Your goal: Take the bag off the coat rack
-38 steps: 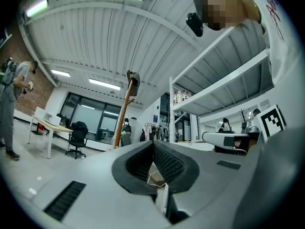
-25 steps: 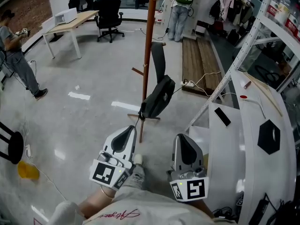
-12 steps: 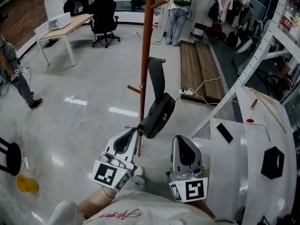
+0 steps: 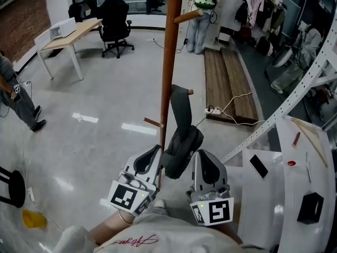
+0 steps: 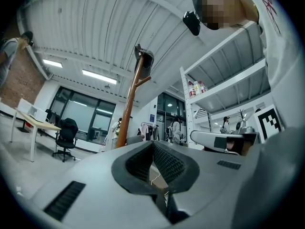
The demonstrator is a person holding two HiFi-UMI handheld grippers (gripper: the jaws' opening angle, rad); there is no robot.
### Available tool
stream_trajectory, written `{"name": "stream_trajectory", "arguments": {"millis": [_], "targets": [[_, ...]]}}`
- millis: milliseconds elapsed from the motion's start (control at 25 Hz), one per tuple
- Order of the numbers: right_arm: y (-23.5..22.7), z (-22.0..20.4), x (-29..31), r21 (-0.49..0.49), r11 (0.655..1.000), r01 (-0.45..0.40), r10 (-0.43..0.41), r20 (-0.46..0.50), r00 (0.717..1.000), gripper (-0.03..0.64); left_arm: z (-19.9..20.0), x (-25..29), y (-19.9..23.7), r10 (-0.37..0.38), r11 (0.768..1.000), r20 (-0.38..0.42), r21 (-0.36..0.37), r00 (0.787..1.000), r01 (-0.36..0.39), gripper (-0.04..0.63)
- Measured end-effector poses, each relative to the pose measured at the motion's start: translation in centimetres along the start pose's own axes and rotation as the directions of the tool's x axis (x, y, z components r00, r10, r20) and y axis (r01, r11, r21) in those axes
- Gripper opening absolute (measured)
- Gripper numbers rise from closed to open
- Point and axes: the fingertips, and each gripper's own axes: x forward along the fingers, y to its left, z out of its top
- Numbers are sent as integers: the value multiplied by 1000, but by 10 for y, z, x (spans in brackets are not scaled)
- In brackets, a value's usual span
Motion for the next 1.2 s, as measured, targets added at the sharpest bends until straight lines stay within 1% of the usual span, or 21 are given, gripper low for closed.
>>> {"name": "stream_trajectory", "arguments": {"millis": [280, 400, 520, 600, 720, 1000, 1080, 1120, 1160, 1200], "targets": [[-11, -8, 33, 17, 999, 31, -30, -11, 999, 20, 0, 28, 26, -31, 999, 2, -6, 1000, 31, 17], [-16, -6, 40, 17, 999, 43, -43, -15, 999, 20, -4, 36, 28, -58, 998, -26, 3, 998, 58, 18], [-23, -9, 43, 14, 998, 53, -53, -23, 998, 20, -8, 45, 26, -69, 998, -52, 0, 996, 69, 18], [-28, -10, 45, 12, 998, 56, -56, -25, 998, 20, -6, 53, 24, -73, 997, -38, -10, 997, 73, 18], [-32, -9, 50, 10, 999, 42, -42, -25, 999, 20, -8, 60, 23, -76, 997, -24, -21, 997, 76, 18], [-41, -9, 63, 14, 1000, 3, -3, -21, 1000, 20, -19, 74, 25, -48, 998, -60, -46, 997, 45, 20], [-46, -11, 64, 17, 1000, 0, 0, -25, 1000, 20, -27, 80, 21, -61, 996, -71, -70, 996, 56, 20], [-48, -12, 65, 19, 1000, 0, 1, -27, 1000, 20, -32, 82, 18, -76, 994, -74, -85, 994, 69, 33], [-50, -13, 65, 20, 1000, 0, 1, -30, 1000, 20, -38, 85, 14, -92, 992, -80, -99, 993, 83, 101], [-51, -14, 65, 21, 1000, 0, 1, -32, 1000, 20, -45, 87, 11, -105, 989, -93, -110, 990, 94, 182]]}}
